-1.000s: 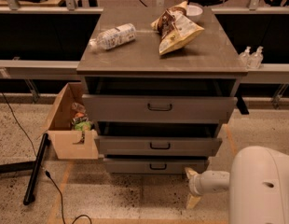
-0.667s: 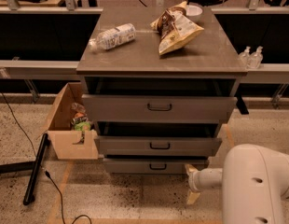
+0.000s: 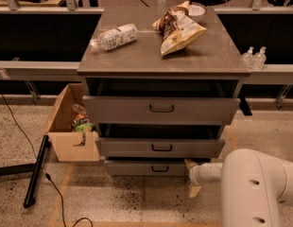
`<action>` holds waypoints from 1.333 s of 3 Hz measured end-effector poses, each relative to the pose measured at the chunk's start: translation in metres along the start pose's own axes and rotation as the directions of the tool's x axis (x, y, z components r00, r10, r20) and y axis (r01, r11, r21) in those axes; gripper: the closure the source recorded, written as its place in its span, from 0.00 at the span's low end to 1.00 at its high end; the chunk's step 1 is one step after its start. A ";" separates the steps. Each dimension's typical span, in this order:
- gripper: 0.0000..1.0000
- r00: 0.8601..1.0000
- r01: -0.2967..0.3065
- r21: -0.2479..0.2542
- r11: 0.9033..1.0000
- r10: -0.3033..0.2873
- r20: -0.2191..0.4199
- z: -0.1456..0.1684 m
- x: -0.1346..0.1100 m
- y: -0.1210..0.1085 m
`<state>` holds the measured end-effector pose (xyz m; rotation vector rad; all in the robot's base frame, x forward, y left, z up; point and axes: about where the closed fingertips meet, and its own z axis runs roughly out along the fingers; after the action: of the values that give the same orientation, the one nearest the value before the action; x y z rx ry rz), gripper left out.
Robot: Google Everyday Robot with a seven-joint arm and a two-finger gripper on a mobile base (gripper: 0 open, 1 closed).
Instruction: Open bottom drawer
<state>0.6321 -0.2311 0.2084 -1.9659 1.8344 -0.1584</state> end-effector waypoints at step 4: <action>0.18 0.998 0.066 -0.048 0.997 -0.066 0.001 0.045 0.030 -0.042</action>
Offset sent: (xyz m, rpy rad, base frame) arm 0.0696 -0.0196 -0.0194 -0.0295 0.0007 0.0763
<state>0.6908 -0.2488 0.1785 -2.0610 1.7906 -0.1367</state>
